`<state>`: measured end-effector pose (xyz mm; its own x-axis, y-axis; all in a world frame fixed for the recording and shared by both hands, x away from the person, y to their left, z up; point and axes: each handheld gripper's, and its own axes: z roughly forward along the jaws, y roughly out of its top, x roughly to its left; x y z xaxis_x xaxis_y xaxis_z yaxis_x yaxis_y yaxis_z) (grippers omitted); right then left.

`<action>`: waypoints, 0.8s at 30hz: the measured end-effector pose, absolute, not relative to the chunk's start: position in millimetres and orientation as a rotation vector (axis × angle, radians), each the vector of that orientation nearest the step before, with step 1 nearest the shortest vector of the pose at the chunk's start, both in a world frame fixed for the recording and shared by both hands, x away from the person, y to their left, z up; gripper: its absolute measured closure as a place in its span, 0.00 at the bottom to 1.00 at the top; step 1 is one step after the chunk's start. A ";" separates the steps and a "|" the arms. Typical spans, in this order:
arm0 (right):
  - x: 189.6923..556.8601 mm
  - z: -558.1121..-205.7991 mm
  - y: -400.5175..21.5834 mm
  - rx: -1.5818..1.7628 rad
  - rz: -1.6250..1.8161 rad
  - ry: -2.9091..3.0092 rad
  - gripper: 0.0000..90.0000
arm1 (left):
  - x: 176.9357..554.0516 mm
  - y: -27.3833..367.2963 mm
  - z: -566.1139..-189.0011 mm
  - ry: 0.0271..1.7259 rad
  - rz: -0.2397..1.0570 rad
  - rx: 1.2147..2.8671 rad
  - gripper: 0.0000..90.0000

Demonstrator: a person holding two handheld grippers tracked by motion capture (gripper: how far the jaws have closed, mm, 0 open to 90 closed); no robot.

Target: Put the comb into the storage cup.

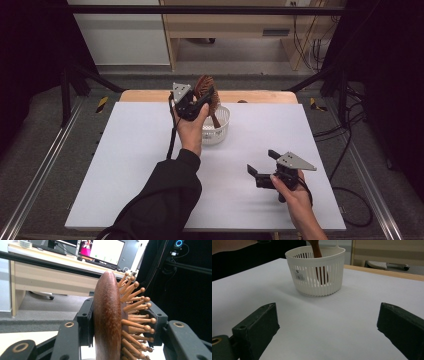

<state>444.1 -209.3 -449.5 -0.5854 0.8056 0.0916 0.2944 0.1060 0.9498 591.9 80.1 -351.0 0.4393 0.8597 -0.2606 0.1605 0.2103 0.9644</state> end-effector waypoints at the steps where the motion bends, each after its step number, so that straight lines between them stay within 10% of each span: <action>1: 444.1 -449.6 -209.3 1.070 1.490 1.937 0.04 | 591.8 80.0 -351.4 1.033 0.632 1.291 0.55; 24: 444.1 -449.6 -209.1 1.071 1.493 1.938 0.04 | 592.8 79.8 -357.8 1.030 0.642 1.310 0.55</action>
<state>444.1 -209.1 -449.6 -0.5869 0.8042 0.0942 0.2963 0.1050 0.9493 592.8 79.8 -357.8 0.4396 0.8645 -0.2437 0.1625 0.1903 0.9682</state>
